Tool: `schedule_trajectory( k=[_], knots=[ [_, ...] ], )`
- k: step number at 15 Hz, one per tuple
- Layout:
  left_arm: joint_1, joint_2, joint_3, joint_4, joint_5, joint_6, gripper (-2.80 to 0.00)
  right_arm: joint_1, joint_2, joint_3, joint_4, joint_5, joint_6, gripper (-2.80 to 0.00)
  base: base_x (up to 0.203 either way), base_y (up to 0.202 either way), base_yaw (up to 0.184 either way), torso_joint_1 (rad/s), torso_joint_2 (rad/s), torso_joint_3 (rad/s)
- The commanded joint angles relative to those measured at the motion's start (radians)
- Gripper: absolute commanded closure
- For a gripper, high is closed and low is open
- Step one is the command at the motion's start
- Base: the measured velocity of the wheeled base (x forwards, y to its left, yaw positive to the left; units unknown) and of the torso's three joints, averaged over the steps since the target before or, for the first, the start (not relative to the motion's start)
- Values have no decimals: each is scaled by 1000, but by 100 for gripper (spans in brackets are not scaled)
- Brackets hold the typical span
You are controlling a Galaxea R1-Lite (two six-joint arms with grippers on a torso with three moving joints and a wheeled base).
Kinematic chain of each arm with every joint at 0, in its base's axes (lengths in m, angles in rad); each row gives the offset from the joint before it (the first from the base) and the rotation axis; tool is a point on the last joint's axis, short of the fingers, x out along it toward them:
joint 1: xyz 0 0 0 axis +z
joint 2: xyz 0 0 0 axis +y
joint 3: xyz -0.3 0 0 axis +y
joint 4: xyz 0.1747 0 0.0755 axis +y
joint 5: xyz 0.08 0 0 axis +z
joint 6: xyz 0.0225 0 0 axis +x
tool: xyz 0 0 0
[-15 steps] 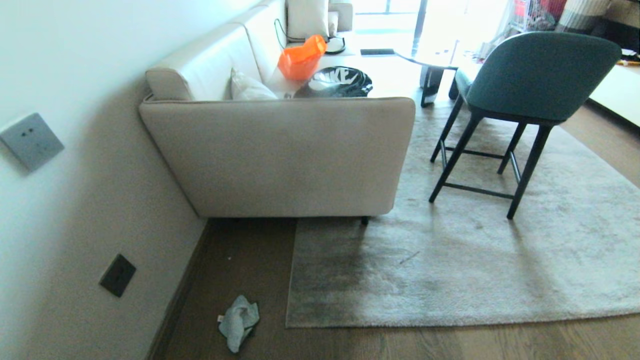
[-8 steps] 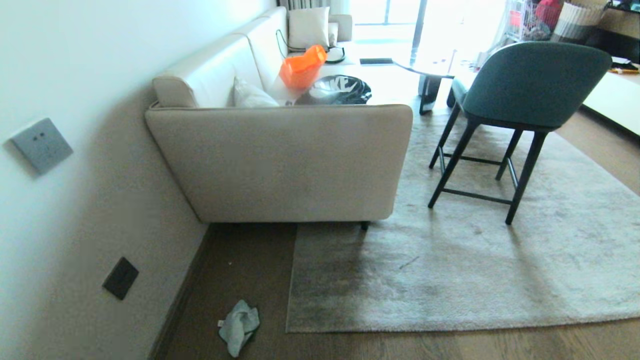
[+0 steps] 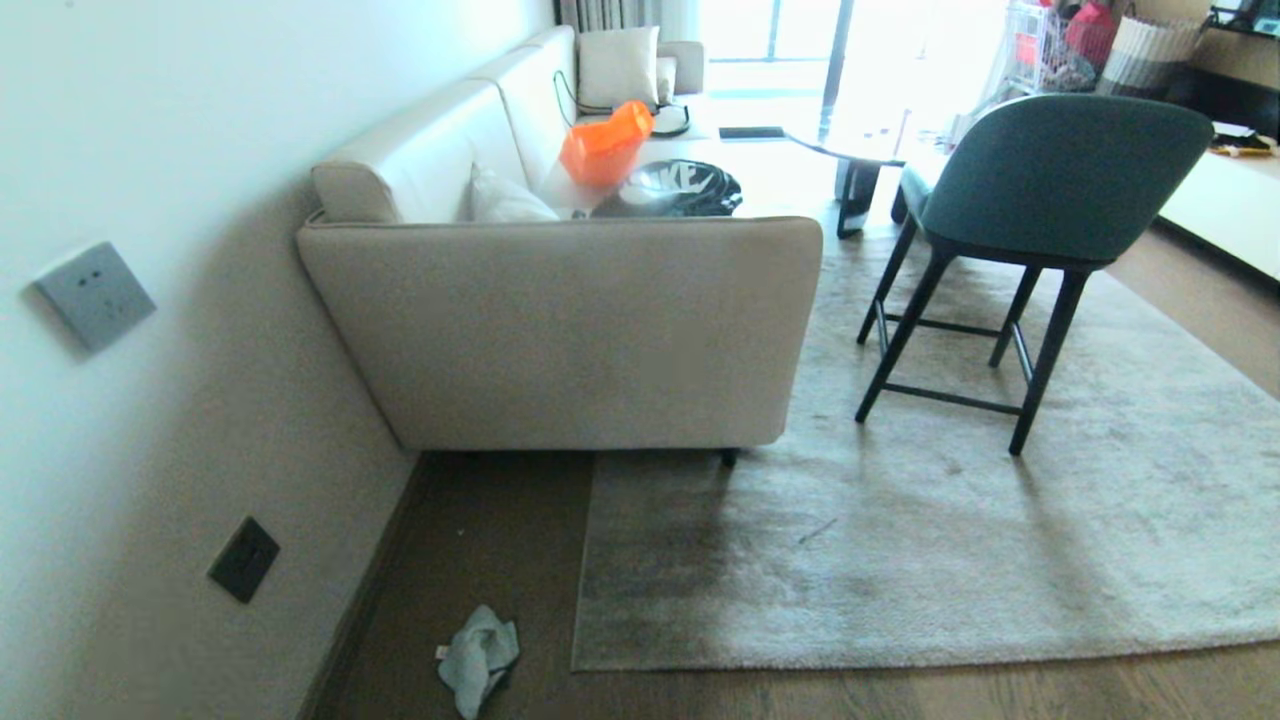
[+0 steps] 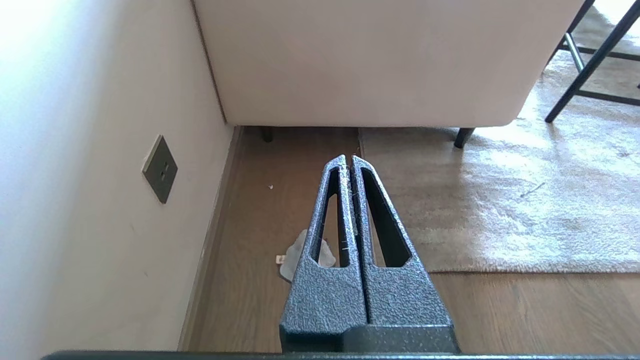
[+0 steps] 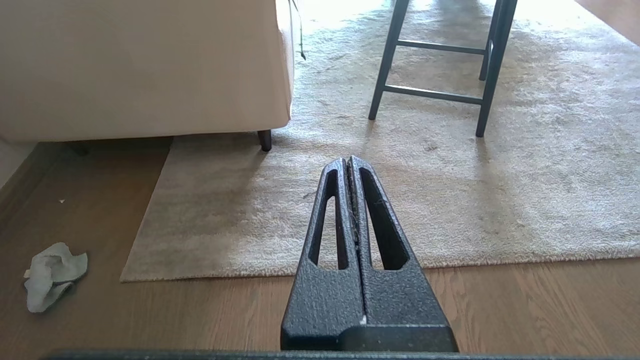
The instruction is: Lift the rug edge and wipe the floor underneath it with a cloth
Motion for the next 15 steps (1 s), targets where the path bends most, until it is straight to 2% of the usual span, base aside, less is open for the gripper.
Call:
schedule_trajectory(
  k=[1, 15],
  knots=[
    [0, 0, 0, 0, 0, -1, 0, 0, 1, 0, -2, 0, 0, 0, 0, 0, 0, 0, 0, 0],
    [0, 0, 0, 0, 0, -1, 0, 0, 1, 0, -2, 0, -3, 0, 0, 0, 0, 0, 0, 0]
  ],
)
